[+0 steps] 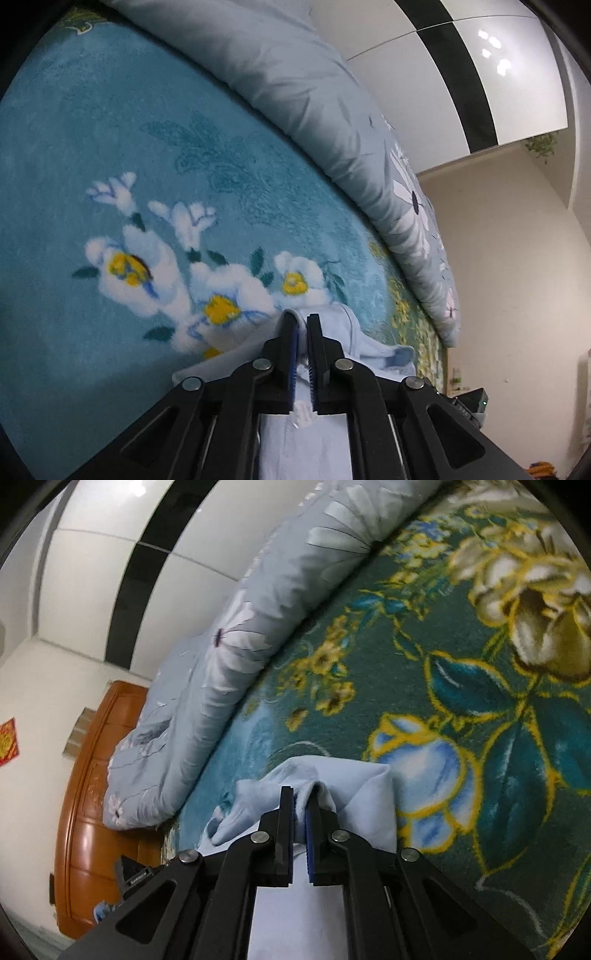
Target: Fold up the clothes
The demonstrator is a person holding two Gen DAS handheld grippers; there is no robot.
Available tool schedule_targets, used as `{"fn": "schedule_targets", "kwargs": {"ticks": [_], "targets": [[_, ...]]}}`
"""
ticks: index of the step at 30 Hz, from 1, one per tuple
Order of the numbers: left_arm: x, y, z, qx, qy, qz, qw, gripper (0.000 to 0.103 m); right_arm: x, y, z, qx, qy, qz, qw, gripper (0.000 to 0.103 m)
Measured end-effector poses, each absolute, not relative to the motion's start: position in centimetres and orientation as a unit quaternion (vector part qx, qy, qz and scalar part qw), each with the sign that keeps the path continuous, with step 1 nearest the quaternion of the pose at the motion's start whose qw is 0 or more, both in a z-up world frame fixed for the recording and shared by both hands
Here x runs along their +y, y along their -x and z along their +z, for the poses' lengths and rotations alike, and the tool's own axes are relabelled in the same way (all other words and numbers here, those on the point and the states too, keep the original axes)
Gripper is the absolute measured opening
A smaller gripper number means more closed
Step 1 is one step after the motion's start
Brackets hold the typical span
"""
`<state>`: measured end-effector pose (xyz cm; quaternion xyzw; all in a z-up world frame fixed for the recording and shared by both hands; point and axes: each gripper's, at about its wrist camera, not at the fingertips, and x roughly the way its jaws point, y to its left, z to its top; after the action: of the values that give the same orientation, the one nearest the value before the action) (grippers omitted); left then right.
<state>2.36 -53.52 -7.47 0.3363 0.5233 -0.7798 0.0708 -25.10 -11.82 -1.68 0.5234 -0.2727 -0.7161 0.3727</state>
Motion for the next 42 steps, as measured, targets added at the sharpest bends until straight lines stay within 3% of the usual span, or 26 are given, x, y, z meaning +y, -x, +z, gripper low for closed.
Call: {"fn": "schedule_targets", "kwargs": {"ticks": [2, 4, 6, 10, 16, 22, 24, 29, 31, 33, 35, 38, 42], "targets": [[-53.4, -3.5, -6.5, 0.515, -0.331, -0.788, 0.076, 0.046, -11.2, 24.7, -0.7, -0.253, -0.511, -0.734, 0.369, 0.033], [-53.4, -4.6, -5.5, 0.512, -0.319, -0.794, 0.077, 0.053, -10.5, 24.3, 0.4, -0.242, -0.500, -0.745, 0.369, 0.040], [-53.3, -5.8, -4.9, 0.519, -0.312, -0.792, 0.077, 0.061, -9.2, 24.0, 1.3, -0.244, -0.494, -0.751, 0.363, 0.040], [-50.1, -8.8, -4.8, 0.483, -0.370, -0.791, 0.055, 0.068, -6.1, 21.9, 1.4, -0.258, -0.503, -0.739, 0.367, 0.040], [-45.4, -13.5, -8.9, 0.485, -0.455, -0.746, 0.036, 0.069, -2.3, 16.1, -2.5, -0.221, -0.563, -0.707, 0.365, 0.040], [-43.7, -14.3, -8.7, 0.497, -0.445, -0.743, 0.054, 0.076, -0.6, 12.8, -4.8, -0.275, -0.578, -0.683, 0.351, 0.040], [-43.5, -13.6, -8.8, 0.507, -0.437, -0.740, 0.071, 0.084, -1.2, 12.4, -4.9, -0.289, -0.583, -0.681, 0.337, 0.040], [-43.4, -13.4, -9.1, 0.546, -0.392, -0.733, 0.102, 0.085, -3.1, 11.3, -5.4, -0.326, -0.568, -0.692, 0.303, 0.040], [-43.3, -13.7, -9.2, 0.560, -0.368, -0.734, 0.112, 0.083, -3.7, 11.0, -5.4, -0.335, -0.558, -0.697, 0.302, 0.040], [-43.5, -14.2, -9.6, 0.578, -0.348, -0.729, 0.120, 0.062, -4.2, 10.6, -5.4, -0.344, -0.547, -0.701, 0.301, 0.038], [-43.6, -14.6, -10.0, 0.586, -0.341, -0.724, 0.126, 0.046, -4.5, 10.6, -5.7, -0.354, -0.546, -0.696, 0.304, 0.016], [-43.6, -15.0, -10.6, 0.597, -0.330, -0.722, 0.116, 0.010, -4.5, 10.8, -6.0, -0.356, -0.546, -0.693, 0.309, 0.010], [-43.8, -15.9, -9.7, 0.598, -0.297, -0.734, 0.128, 0.009, -3.3, 10.6, -4.3, -0.341, -0.512, -0.720, 0.321, 0.007]]}}
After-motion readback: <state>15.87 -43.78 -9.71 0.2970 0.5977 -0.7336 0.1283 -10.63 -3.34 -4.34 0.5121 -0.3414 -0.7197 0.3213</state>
